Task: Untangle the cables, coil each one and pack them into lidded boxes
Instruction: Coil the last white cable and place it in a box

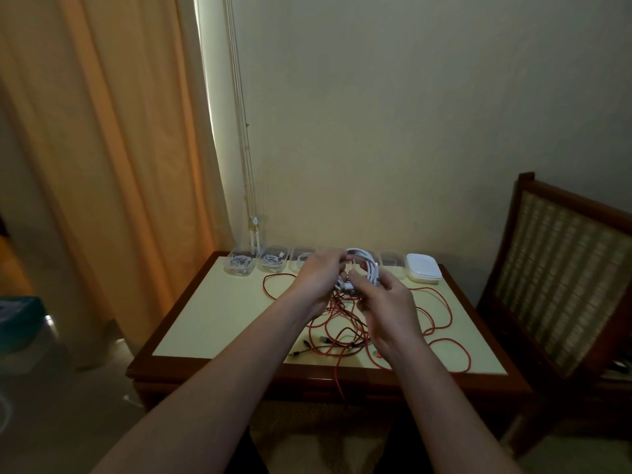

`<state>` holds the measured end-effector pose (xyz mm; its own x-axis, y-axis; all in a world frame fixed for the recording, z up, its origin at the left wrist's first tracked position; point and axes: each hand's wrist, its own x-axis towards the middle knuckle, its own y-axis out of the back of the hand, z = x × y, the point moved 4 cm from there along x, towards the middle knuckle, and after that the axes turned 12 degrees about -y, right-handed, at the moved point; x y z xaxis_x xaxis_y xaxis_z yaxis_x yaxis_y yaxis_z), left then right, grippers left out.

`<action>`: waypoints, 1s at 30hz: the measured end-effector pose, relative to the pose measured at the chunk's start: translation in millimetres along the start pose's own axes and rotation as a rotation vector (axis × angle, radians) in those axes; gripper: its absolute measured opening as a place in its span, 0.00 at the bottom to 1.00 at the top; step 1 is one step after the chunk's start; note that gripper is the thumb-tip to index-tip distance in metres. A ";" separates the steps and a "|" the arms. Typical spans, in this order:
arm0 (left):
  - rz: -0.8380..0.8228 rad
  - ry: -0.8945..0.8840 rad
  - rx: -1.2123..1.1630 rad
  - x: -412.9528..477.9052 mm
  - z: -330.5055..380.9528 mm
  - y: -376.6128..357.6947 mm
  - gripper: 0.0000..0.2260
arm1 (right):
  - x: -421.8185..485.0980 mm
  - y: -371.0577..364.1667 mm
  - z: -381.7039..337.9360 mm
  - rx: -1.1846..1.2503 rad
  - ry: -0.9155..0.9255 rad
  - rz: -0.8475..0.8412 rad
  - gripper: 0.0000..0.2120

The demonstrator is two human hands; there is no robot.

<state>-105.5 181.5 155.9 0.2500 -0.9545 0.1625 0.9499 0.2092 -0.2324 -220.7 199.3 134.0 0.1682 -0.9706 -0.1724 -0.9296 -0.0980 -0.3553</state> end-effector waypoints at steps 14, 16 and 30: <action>-0.074 -0.135 0.375 4.8 -3.1 17.2 0.07 | -3.9 5.4 0.7 -0.405 0.062 -0.012 0.05; -0.041 -0.059 0.233 6.1 -0.9 22.2 0.06 | -8.0 3.1 -1.2 -0.391 0.061 -0.122 0.11; 0.071 -0.061 -0.032 6.9 5.5 21.4 0.11 | -3.0 9.6 -2.2 -0.023 -0.005 -0.150 0.09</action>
<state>-82.3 180.5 157.4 0.3283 -0.9227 0.2020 0.9231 0.2680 -0.2758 -230.8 200.8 133.1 0.3073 -0.9435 -0.1237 -0.9013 -0.2469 -0.3559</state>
